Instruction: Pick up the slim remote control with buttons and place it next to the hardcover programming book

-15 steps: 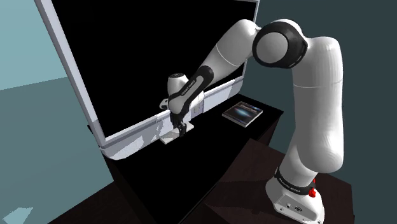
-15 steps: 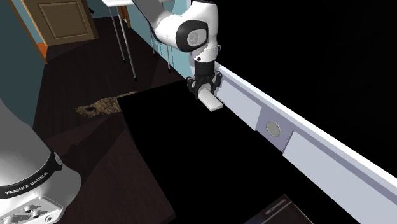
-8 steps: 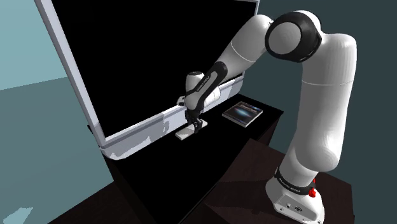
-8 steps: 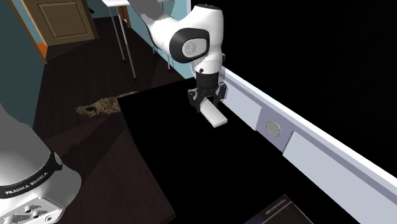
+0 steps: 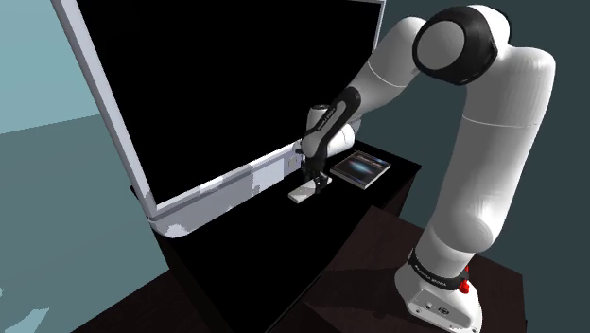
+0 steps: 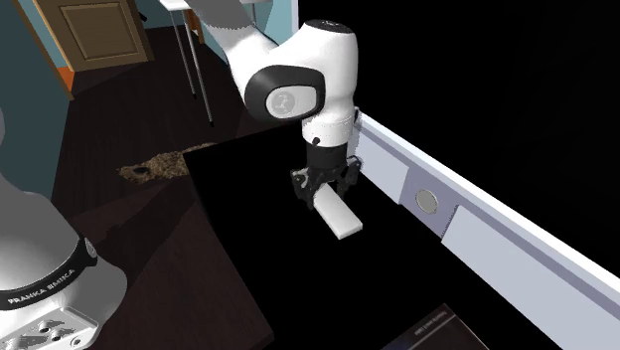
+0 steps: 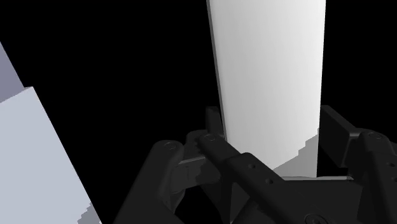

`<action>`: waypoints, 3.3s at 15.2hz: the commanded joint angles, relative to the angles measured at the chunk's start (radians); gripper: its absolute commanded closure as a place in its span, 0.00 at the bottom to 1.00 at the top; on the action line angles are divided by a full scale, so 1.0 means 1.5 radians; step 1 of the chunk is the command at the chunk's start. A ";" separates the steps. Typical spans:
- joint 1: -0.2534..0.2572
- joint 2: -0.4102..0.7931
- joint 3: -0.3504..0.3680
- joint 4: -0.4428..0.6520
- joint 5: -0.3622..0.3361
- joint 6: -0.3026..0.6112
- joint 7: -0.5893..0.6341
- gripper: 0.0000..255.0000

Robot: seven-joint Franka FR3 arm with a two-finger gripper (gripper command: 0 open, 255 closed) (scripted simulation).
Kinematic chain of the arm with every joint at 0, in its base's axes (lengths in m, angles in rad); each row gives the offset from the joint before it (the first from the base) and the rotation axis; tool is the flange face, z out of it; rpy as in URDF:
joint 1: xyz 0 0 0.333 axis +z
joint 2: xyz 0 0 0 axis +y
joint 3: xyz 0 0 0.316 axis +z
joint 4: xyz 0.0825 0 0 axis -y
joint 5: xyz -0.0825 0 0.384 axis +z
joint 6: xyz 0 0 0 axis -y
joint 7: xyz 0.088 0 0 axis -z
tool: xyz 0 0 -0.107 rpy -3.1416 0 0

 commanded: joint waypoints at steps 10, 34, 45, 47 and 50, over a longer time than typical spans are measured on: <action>-0.106 -0.018 -0.059 -0.056 0.026 0.036 -0.191 1.00; -0.149 0.125 0.003 -0.034 0.120 0.154 -0.262 0.00; -0.110 0.023 -0.050 -0.055 0.058 0.074 -0.215 0.00; -0.110 0.023 -0.050 -0.055 0.058 0.074 -0.215 0.00; -0.110 0.023 -0.050 -0.055 0.058 0.074 -0.215 0.00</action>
